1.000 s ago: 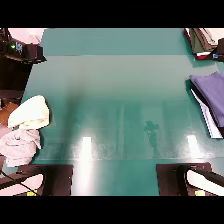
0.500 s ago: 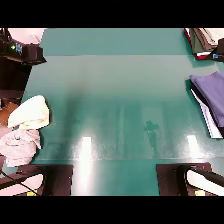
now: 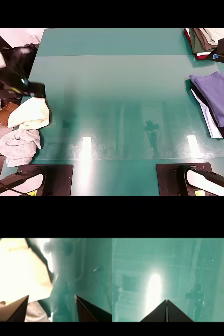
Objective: Fold the shirts.
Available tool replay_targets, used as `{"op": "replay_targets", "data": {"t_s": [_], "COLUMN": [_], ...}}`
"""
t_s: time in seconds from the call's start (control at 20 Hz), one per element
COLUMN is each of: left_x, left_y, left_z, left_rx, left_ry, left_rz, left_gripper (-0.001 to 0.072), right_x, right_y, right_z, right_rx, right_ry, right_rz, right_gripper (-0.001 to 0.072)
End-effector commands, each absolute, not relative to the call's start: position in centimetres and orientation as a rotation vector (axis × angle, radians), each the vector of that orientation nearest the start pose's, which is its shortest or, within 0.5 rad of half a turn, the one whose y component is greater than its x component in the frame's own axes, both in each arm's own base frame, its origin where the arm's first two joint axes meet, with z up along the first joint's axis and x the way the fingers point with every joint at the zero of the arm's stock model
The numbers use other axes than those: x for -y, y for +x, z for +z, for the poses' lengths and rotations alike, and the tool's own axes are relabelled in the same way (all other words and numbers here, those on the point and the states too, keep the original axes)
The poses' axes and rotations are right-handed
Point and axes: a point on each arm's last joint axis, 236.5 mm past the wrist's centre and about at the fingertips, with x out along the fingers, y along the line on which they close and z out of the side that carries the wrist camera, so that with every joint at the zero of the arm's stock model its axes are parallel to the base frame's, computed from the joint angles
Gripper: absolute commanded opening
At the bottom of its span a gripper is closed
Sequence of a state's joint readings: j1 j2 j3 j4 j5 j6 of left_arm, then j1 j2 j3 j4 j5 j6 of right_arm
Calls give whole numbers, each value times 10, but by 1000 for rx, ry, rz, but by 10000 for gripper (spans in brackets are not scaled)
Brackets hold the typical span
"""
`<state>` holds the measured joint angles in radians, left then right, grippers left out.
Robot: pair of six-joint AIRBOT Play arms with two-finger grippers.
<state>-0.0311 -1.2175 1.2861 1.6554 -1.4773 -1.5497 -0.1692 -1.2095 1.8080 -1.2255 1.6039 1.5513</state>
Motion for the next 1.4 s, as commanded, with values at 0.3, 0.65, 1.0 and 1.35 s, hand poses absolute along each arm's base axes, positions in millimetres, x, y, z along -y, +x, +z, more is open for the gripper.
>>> {"op": "replay_targets", "data": {"t_s": [0.3, 0.65, 1.0, 1.35], "left_x": [-50, -34, 137, 186], "left_y": [310, 328, 325, 297], "left_z": [-45, -4, 285, 368], "left_rx": [-1444, -1392, -695, -495], "left_ry": [176, 165, -3, -96], "left_rz": [211, 118, -644, -892], "left_gripper": [561, 27, 27, 27], "right_x": [-18, -18, -17, -16], "right_y": [373, 374, 385, 386], "right_z": [245, 246, 254, 254], "right_rx": [-973, -971, -910, -909], "right_ry": [227, 227, 233, 233], "right_rz": [177, 177, 171, 171], "right_gripper": [19, 19, 19, 19]}}
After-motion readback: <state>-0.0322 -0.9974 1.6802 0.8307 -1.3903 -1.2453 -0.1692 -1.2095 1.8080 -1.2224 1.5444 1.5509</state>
